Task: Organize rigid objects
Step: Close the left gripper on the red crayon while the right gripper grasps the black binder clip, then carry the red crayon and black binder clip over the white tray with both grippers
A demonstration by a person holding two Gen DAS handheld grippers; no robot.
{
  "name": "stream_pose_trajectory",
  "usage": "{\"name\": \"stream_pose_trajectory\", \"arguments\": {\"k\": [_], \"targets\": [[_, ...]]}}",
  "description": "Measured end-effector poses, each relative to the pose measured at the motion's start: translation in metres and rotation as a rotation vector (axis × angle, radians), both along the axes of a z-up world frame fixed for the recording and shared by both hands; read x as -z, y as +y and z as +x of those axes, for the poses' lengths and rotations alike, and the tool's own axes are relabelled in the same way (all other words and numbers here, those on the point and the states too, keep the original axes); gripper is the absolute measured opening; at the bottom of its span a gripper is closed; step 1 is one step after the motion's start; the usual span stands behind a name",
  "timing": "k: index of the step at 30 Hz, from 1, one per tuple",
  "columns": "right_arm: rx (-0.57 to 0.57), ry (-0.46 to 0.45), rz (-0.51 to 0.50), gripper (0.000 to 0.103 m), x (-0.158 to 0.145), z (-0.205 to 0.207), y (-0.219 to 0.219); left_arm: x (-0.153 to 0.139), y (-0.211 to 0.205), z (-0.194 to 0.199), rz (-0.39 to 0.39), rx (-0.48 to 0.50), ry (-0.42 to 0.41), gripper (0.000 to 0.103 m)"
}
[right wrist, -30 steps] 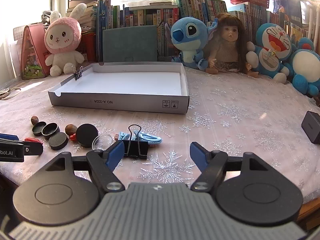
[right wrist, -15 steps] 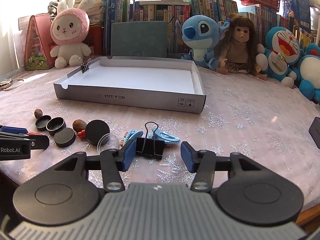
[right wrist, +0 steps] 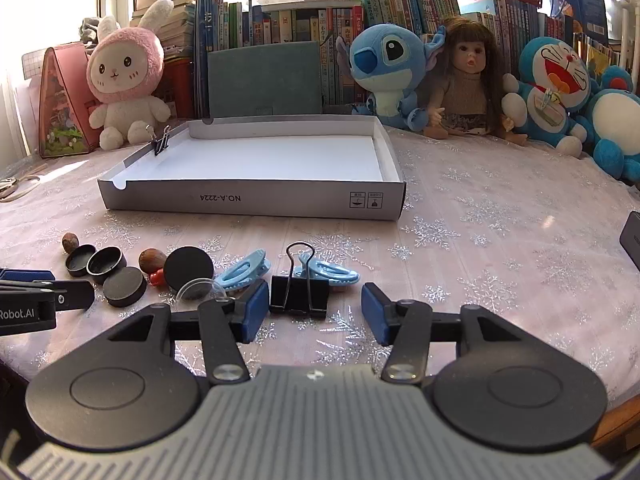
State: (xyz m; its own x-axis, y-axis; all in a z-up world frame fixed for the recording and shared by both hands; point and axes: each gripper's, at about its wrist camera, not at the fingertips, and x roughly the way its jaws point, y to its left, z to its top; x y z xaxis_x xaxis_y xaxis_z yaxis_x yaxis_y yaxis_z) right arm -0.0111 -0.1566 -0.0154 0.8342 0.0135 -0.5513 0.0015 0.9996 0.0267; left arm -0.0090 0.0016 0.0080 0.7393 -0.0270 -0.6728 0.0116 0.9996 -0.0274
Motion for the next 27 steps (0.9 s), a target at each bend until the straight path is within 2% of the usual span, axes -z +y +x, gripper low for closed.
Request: {"name": "stream_pose_trajectory", "arguments": {"k": [7, 10, 12, 14, 16, 18, 24, 27], "targets": [[0.007, -0.007, 0.015, 0.066, -0.001, -0.002, -0.001, 0.001, -0.002, -0.002, -0.016, 0.037, -0.019, 0.042], [0.0, -0.006, 0.023, 0.058, -0.002, -0.002, 0.0, 0.0, -0.003, -0.003, -0.023, 0.061, -0.028, 0.042], [0.0, -0.005, 0.018, 0.049, -0.002, -0.003, 0.001, -0.001, -0.005, -0.005, -0.014, 0.063, -0.04, 0.042], [0.002, -0.003, 0.019, 0.043, -0.002, -0.003, 0.001, -0.001, -0.007, -0.006, 0.008, 0.058, -0.052, 0.043], [0.003, -0.001, 0.024, 0.041, -0.002, -0.003, 0.0, -0.002, -0.009, -0.008, 0.028, 0.052, -0.058, 0.05], [0.001, 0.0, 0.029, 0.038, -0.003, -0.004, 0.0, -0.002, -0.011, -0.01, 0.034, 0.042, -0.051, 0.051], [0.004, -0.001, 0.028, 0.037, -0.003, -0.006, -0.001, 0.002, -0.003, -0.013, 0.003, 0.007, -0.009, 0.051], [0.008, -0.002, 0.031, 0.037, -0.003, -0.006, -0.002, 0.002, 0.004, -0.014, 0.027, -0.017, -0.013, 0.051]]}}
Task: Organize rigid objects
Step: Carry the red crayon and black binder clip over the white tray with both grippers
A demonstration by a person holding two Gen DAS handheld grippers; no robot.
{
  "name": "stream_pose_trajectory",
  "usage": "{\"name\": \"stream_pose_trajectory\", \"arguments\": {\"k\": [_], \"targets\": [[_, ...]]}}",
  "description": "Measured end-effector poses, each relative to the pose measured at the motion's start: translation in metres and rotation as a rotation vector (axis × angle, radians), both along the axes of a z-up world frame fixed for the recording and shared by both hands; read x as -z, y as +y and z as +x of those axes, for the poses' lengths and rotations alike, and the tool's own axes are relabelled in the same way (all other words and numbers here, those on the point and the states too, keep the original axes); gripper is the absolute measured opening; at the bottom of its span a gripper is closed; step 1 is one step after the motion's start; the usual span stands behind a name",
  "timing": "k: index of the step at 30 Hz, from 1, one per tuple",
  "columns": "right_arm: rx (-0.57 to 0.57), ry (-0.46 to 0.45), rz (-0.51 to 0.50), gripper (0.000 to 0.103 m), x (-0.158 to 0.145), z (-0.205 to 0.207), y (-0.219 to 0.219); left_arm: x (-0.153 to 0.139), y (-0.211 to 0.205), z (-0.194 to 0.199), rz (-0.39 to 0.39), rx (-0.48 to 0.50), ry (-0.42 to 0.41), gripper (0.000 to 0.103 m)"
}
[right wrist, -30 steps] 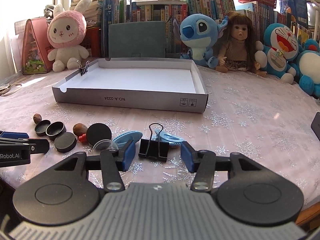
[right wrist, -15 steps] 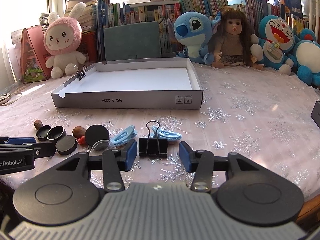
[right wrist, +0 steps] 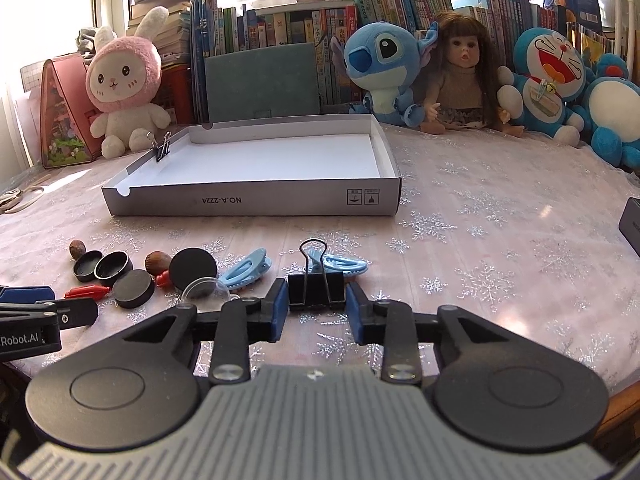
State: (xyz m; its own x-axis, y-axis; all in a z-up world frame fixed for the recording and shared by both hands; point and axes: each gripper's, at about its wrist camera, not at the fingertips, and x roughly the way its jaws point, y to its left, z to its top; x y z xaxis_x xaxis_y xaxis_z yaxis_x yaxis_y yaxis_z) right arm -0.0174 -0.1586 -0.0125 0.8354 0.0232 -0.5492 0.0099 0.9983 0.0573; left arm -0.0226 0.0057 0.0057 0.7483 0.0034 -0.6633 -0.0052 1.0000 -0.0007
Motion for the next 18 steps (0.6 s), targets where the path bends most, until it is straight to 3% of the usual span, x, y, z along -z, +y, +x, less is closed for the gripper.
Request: {"name": "stream_pose_trajectory", "arguments": {"k": [9, 13, 18], "targets": [[0.012, 0.0, 0.0, 0.037, -0.001, -0.001, -0.003, 0.0, 0.019, 0.01, 0.021, -0.053, -0.01, 0.047], [0.012, -0.001, 0.0, 0.037, -0.002, -0.002, -0.003, -0.005, 0.015, 0.006, -0.011, 0.004, -0.034, 0.045], [0.004, -0.012, -0.001, 0.037, -0.004, -0.002, -0.003, -0.003, -0.004, 0.005, 0.012, 0.072, -0.045, 0.046]]}}
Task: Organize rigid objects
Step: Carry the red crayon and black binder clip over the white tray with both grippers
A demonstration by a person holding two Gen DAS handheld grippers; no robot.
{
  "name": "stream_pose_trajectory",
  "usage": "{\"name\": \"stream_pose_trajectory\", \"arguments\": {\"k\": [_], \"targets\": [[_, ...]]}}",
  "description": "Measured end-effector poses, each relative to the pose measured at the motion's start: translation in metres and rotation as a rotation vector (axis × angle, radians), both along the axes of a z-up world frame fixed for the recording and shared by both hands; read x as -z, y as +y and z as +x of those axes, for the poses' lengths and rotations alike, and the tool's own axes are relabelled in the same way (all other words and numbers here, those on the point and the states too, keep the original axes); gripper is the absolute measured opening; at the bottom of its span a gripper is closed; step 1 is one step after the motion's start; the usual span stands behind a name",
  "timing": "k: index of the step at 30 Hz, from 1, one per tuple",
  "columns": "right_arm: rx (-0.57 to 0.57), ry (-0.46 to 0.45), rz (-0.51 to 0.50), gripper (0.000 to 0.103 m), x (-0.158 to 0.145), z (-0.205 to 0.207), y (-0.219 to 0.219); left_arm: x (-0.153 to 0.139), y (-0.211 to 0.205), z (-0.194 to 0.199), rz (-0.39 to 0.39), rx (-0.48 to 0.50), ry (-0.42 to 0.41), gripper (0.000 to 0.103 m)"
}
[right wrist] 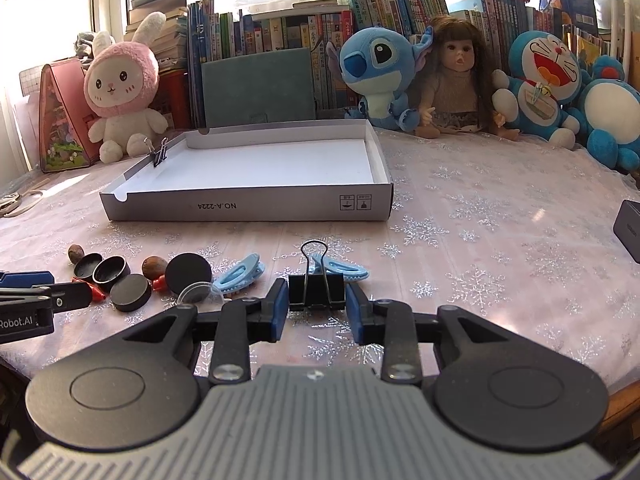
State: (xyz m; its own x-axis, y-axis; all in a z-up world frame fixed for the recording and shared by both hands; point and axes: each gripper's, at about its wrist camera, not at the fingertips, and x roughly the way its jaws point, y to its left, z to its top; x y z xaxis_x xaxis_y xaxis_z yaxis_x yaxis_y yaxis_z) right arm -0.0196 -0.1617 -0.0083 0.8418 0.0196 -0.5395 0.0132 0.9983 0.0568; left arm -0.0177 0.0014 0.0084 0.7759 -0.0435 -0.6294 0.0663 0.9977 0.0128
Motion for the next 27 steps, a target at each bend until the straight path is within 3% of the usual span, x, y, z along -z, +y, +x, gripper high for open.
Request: {"name": "stream_pose_trajectory", "arguments": {"k": [10, 16, 27], "targets": [[-0.006, 0.0, -0.001, 0.037, 0.0, 0.0, 0.001, 0.01, -0.02, 0.003, 0.122, 0.045, -0.035, 0.051], [-0.007, 0.0, -0.002, 0.037, 0.0, 0.0, 0.001, 0.009, -0.011, 0.009, 0.009, 0.024, 0.003, 0.051], [-0.011, -0.007, -0.003, 0.037, -0.002, 0.0, 0.003, 0.006, -0.012, 0.012, -0.001, 0.023, 0.004, 0.042]]}}
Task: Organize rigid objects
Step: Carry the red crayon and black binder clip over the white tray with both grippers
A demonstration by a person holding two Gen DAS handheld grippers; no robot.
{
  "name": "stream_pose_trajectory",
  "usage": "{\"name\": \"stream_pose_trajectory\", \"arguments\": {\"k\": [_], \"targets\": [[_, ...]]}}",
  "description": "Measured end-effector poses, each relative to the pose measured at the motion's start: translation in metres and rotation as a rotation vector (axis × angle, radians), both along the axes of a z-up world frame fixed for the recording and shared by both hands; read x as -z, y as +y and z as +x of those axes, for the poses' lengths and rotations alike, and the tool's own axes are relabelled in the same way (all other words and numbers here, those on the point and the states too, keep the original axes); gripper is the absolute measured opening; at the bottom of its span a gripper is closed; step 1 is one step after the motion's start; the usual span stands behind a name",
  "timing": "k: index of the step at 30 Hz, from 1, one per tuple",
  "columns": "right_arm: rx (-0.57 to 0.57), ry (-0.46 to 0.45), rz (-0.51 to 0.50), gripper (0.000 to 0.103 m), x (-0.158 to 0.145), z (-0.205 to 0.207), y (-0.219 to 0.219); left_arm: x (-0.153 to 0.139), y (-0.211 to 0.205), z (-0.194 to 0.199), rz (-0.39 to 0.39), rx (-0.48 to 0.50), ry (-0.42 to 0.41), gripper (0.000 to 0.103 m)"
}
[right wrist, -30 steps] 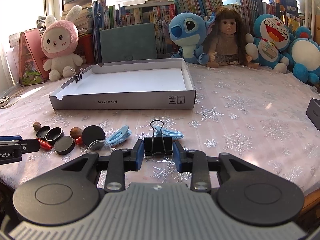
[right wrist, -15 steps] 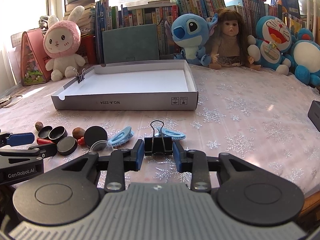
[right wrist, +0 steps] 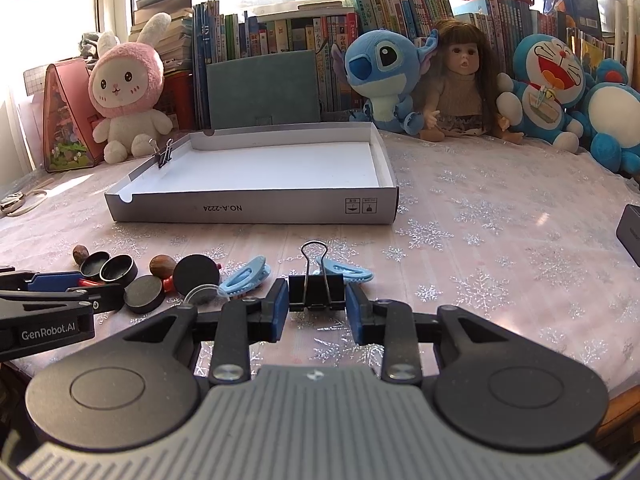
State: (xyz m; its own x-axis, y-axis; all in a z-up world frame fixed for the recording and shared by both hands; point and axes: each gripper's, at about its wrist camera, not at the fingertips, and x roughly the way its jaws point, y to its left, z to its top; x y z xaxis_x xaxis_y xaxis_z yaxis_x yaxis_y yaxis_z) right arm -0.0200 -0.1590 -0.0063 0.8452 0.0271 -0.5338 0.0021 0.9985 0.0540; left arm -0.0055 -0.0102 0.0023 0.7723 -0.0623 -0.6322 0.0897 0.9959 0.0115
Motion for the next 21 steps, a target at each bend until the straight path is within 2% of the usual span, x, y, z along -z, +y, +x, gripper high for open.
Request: {"name": "stream_pose_trajectory", "arguments": {"k": [7, 9, 11, 15, 19, 21], "targets": [[-0.003, -0.034, 0.0, 0.037, -0.01, -0.003, -0.002, -0.023, 0.003, -0.005, 0.001, 0.025, -0.037, 0.042], [-0.004, -0.042, 0.012, 0.037, -0.014, -0.001, -0.004, -0.032, 0.006, 0.001, -0.021, 0.036, -0.038, 0.042], [-0.007, -0.045, 0.032, 0.037, -0.019, 0.003, -0.007, -0.039, 0.011, 0.01, -0.049, 0.036, -0.028, 0.042], [-0.013, -0.05, 0.07, 0.036, -0.027, 0.015, -0.016, -0.052, 0.014, 0.035, -0.041, 0.026, -0.023, 0.042], [-0.019, -0.019, 0.146, 0.036, -0.035, 0.036, -0.029, -0.063, 0.018, 0.06, -0.07, 0.013, -0.016, 0.042], [-0.014, -0.018, 0.152, 0.036, -0.04, 0.046, -0.032, -0.067, 0.019, 0.071, -0.074, 0.004, -0.014, 0.042]]}}
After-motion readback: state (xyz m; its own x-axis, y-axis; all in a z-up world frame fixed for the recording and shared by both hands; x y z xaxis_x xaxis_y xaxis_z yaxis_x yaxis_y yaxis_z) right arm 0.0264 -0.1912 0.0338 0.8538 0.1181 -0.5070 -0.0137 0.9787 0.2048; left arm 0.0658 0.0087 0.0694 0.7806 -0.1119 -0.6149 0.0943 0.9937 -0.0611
